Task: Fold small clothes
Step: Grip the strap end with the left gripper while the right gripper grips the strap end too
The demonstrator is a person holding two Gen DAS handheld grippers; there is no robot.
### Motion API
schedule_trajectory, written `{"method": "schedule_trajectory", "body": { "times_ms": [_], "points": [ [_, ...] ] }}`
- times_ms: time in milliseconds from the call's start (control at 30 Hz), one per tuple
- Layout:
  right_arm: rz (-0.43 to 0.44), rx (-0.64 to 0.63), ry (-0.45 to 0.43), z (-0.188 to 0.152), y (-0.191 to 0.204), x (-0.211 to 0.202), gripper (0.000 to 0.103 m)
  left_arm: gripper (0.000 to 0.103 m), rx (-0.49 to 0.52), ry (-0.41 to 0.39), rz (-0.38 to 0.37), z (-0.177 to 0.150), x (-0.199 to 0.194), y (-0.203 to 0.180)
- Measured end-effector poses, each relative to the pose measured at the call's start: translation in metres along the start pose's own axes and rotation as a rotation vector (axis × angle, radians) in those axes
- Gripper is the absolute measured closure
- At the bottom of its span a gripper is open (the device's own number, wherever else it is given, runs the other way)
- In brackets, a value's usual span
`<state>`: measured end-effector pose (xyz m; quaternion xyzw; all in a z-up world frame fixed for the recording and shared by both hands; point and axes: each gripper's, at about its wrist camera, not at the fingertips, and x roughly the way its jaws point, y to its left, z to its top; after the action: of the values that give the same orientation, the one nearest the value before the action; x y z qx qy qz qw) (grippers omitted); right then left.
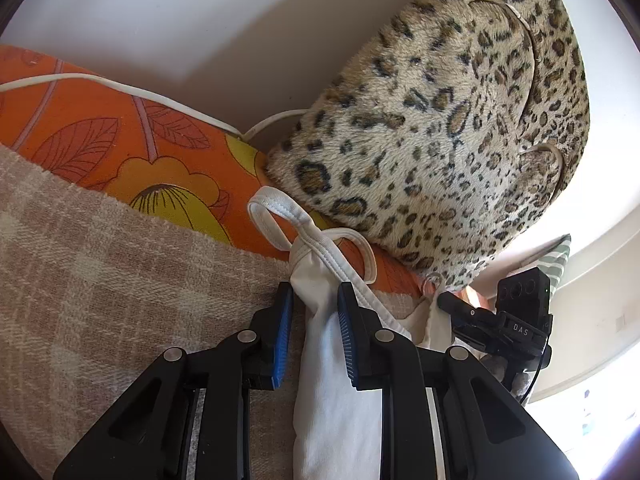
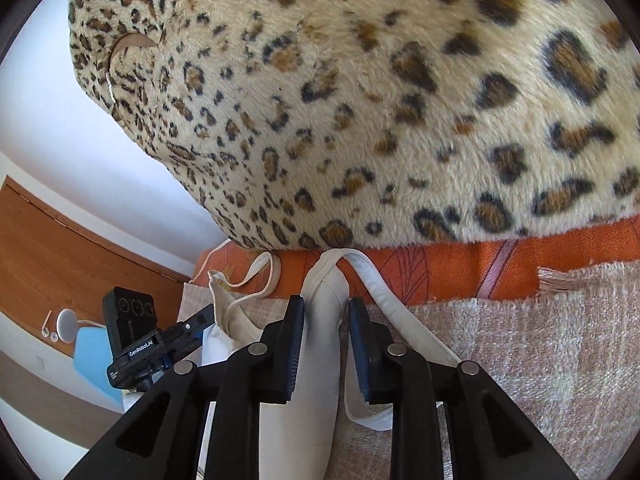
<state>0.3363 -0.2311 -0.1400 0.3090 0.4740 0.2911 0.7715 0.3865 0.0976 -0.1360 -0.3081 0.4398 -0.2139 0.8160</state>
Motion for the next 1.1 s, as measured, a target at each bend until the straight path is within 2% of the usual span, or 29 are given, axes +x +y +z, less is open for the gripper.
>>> {"method": "schedule_trajectory", "body": {
  "times_ms": [67, 100, 133, 233, 367, 767, 1100],
  "points": [
    [0.000, -0.003, 0.002, 0.002, -0.001, 0.000, 0.082, 0.086, 0.005, -0.008, 0.009, 0.002, 0.002, -0.001],
    [-0.015, -0.017, 0.002, 0.003, -0.001, 0.000, 0.089, 0.095, 0.007, -0.010, 0.015, 0.003, 0.003, -0.001],
    [-0.036, -0.033, 0.004, 0.004, 0.002, 0.001, 0.096, 0.099, 0.007, -0.013, 0.018, 0.005, 0.004, -0.002],
    [-0.074, -0.073, 0.004, 0.007, 0.010, 0.004, 0.098, 0.100, 0.012, -0.035, 0.025, 0.008, 0.000, -0.004],
    [-0.080, -0.106, -0.012, 0.009, 0.020, -0.004, 0.098, 0.100, 0.048, -0.050, 0.022, 0.009, -0.006, -0.015],
    [-0.059, -0.155, -0.063, 0.006, 0.050, -0.023, 0.098, 0.102, 0.098, -0.093, -0.012, 0.005, -0.035, -0.040],
    [-0.038, -0.194, -0.094, -0.010, 0.088, -0.050, 0.098, 0.103, 0.128, -0.138, -0.048, -0.008, -0.080, -0.067]
  ]
}}
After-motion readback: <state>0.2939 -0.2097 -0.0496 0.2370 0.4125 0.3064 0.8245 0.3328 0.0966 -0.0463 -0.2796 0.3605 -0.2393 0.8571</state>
